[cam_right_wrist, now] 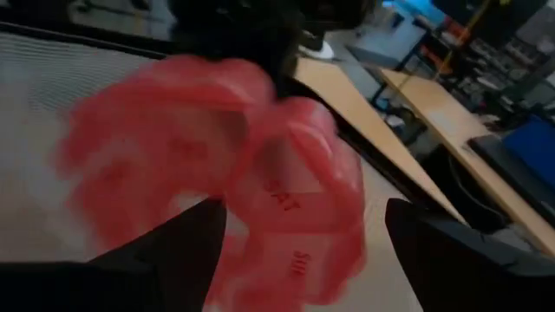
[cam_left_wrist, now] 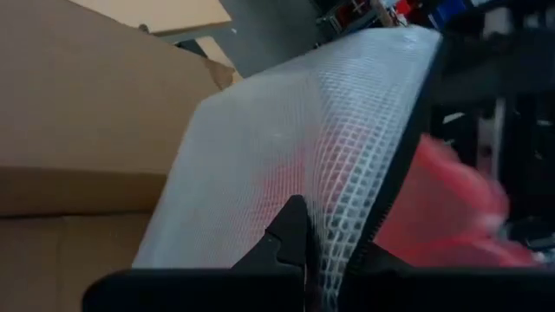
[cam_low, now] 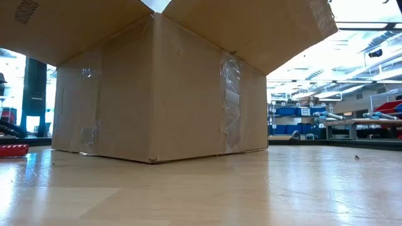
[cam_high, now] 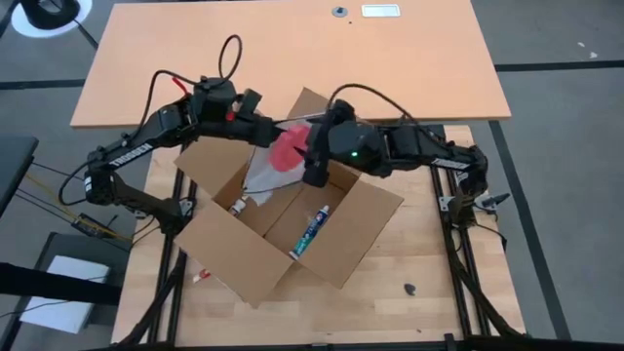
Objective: Unpack boxes
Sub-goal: Put the pink medicine organizer into the zip bag, then put the blue toothpaste into the zip bag
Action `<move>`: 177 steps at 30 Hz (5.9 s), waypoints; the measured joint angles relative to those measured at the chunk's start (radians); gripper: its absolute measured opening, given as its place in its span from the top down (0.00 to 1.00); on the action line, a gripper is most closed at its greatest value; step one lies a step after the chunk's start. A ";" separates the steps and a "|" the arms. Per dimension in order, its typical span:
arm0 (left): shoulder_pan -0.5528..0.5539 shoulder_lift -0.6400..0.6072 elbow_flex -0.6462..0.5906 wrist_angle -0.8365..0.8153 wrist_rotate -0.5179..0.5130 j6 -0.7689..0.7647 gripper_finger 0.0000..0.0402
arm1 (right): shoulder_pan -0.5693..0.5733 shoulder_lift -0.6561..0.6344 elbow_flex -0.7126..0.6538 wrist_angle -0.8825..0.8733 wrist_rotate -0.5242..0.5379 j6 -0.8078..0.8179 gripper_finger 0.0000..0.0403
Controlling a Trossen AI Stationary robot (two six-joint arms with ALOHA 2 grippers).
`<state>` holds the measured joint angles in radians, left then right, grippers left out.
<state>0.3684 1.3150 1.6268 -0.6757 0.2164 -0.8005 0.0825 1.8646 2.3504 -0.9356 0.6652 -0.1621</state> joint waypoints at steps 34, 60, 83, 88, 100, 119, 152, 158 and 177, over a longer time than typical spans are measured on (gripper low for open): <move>0.081 -0.172 0.105 -0.013 -0.135 0.091 0.99 | 0.036 -0.052 -0.051 -0.243 -0.394 0.071 0.27; 0.161 -0.208 0.114 -0.272 -0.137 0.615 0.99 | -0.156 0.054 -0.520 0.175 -0.625 0.418 0.27; 0.163 -0.189 0.071 -0.439 -0.356 0.669 0.99 | -0.168 -0.134 -0.414 0.202 -0.766 0.334 0.27; 0.163 -0.186 0.080 -0.382 -0.361 0.665 0.99 | -0.154 -0.169 -0.412 0.019 -0.696 0.327 0.27; 0.208 -0.191 0.163 -0.367 -0.364 0.716 0.99 | -0.180 0.167 -0.412 -0.176 -0.861 0.340 0.27; 0.208 -0.191 0.164 -0.392 -0.361 0.795 0.99 | -0.181 0.386 -0.414 -0.222 -0.948 0.080 0.27; 0.208 -0.190 0.163 -0.383 -0.339 0.797 0.99 | -0.110 0.406 -0.461 -0.246 -0.723 -0.093 0.27; 0.208 -0.190 0.163 -0.376 -0.339 0.814 0.99 | -0.119 0.387 -0.326 -0.413 -0.800 0.003 0.27; 0.208 -0.190 0.163 -0.364 -0.317 0.852 0.99 | -0.138 0.391 -0.568 -0.601 -0.981 0.515 0.27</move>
<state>0.5762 1.1248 1.7897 -1.0392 -0.1002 0.0517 -0.0559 2.2555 1.7825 -1.5366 -0.3161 0.3532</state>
